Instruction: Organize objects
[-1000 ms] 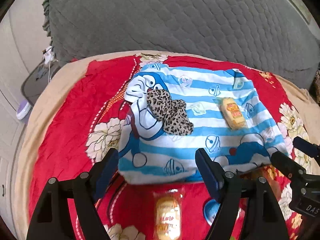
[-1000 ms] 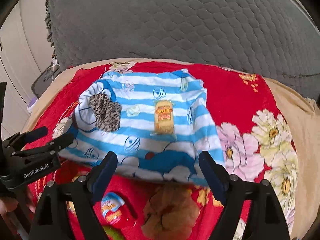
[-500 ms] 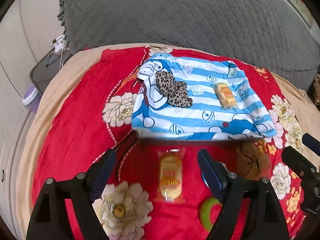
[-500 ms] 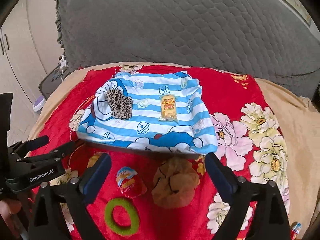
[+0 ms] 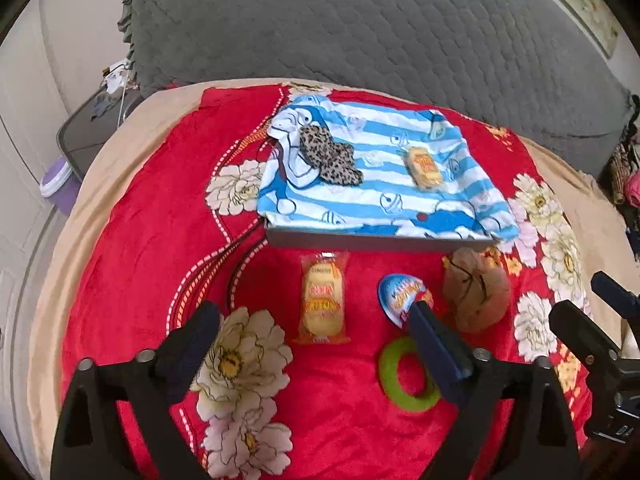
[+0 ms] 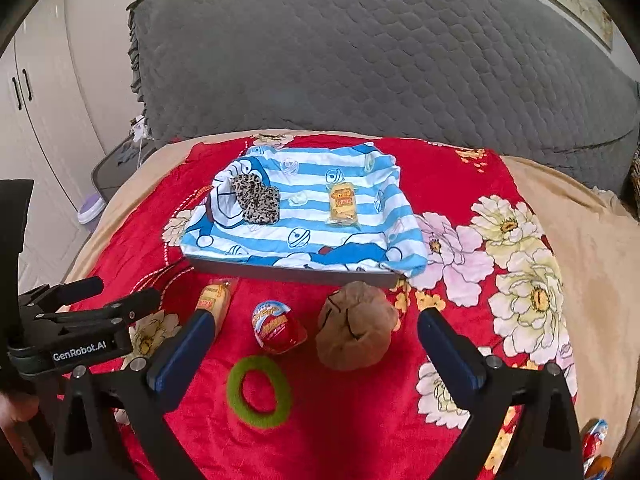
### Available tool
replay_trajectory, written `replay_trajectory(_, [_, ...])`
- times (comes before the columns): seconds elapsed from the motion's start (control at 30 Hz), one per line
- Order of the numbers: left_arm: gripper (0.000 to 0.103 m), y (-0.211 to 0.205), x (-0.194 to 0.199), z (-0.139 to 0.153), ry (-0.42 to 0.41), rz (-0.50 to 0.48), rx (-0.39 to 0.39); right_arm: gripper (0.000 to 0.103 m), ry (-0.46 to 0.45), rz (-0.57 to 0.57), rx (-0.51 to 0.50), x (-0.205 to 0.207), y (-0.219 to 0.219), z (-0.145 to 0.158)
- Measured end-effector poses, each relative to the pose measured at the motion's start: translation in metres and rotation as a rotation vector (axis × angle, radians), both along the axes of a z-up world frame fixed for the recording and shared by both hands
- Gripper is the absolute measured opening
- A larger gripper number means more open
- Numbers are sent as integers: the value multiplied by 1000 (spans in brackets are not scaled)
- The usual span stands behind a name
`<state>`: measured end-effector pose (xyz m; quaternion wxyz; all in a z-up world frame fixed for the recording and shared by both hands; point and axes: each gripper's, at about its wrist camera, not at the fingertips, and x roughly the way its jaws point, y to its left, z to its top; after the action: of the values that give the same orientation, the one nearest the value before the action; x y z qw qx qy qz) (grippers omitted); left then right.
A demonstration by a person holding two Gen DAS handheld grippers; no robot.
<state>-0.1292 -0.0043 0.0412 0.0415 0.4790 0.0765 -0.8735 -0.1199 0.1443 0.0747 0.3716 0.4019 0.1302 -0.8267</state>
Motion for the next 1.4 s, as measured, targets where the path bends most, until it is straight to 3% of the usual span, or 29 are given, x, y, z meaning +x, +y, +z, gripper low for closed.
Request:
replay_trajectory(0.5, [101,20,43,9,7,-25,0,102,-17,-42,-75,15,47,13])
replay_trajectory(1.0, [102,32,76,14,12,-18,-33,102,44,-38,-52,32,71,26])
replay_trajectory(1.4, [102,36,84,0,0,-26,-67,102,64,-34,-18,37,76,17])
